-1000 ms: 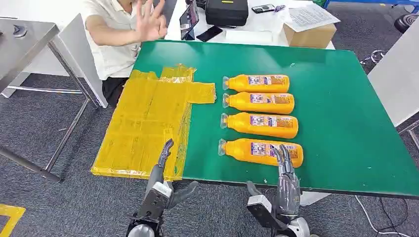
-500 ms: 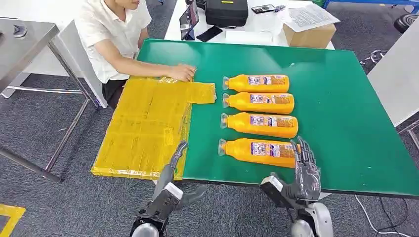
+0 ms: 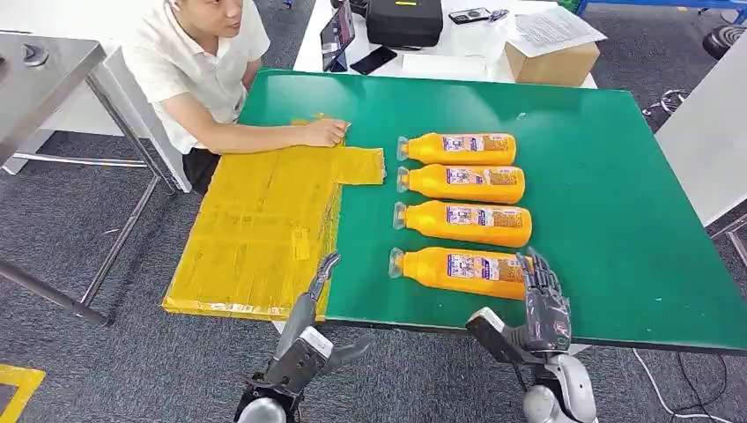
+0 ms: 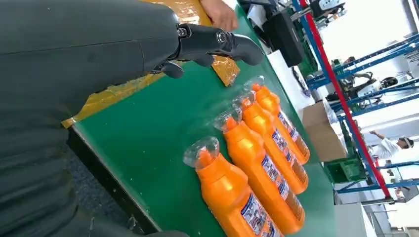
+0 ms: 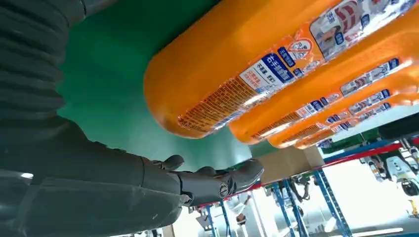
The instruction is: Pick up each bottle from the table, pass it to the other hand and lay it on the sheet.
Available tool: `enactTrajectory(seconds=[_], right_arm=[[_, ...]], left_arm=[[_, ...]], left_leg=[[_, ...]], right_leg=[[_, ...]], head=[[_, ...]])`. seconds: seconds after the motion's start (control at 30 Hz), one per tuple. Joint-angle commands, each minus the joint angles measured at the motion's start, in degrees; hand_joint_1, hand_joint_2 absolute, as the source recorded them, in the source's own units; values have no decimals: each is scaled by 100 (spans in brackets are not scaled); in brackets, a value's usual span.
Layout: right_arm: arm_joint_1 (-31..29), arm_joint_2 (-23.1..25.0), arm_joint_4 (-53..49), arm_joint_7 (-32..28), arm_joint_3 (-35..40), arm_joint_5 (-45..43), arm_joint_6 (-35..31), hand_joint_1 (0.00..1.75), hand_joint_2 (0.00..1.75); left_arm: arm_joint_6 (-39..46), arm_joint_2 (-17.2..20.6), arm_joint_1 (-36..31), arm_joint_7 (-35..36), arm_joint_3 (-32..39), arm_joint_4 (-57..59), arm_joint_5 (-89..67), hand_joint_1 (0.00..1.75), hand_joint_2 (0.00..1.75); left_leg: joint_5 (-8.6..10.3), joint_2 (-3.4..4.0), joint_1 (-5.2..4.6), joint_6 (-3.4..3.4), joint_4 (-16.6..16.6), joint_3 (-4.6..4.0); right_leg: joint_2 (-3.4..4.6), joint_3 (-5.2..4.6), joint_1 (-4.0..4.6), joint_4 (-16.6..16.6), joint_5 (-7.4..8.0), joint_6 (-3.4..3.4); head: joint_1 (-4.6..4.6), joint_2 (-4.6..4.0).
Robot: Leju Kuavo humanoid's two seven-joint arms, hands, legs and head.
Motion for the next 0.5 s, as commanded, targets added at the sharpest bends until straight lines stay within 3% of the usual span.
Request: enactTrajectory(seconds=[0.03,0.5], right_arm=[[-227,1,430,4,-23,3,40,0,175],[-856,-294,1174,770,654,557,854,0,175]], left_arm=[[1,80,-162,36,-79,179,5,0,175],[-152,-65,-185,58,-57,178,-93,0,175]], left_leg=[[-2,3,2,-6,-4,12],[-2,8,2,-5,-4,15]], right_leg=[[5,10,2,-4,-1,-6],[9,12,2,-4,0,-5]], head=[[0,0],[0,0]])
